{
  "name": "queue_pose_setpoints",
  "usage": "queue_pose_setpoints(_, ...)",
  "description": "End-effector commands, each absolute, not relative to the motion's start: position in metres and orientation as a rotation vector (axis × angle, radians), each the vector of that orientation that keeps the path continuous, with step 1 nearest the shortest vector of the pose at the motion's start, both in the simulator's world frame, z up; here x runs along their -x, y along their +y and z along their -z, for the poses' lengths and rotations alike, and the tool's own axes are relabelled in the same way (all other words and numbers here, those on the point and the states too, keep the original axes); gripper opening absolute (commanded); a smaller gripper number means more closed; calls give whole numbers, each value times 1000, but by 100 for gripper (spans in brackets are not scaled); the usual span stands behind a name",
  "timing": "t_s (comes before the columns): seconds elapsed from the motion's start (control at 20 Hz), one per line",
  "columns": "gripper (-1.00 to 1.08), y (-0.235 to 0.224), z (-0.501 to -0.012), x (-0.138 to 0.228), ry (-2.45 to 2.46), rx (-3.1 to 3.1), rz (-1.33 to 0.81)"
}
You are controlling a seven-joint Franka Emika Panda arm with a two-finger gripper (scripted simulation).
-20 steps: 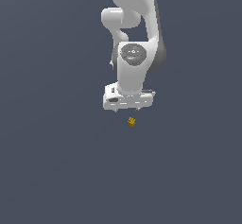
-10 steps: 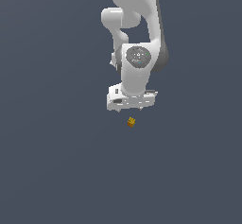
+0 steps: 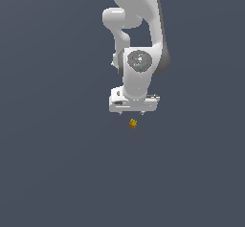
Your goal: Pick up the object and move it to a goal position.
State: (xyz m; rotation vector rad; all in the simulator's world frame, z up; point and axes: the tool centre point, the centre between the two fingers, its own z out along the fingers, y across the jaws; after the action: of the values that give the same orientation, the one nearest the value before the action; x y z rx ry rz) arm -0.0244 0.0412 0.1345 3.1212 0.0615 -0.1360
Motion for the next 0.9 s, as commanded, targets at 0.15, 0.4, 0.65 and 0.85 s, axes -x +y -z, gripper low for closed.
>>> queue_pose_setpoints(0.15, 100, 44, -122, 23, -114, -3124, 111)
queue_pose_setpoints(0.4, 100, 47, -106, 21, -332, -3114, 79)
queue_pose_setpoints(0.65, 100, 49, -92, 20, -546, -3088, 47)
queue_pose_setpoints(0.85, 100, 50, -83, 19, -676, -3065, 27)
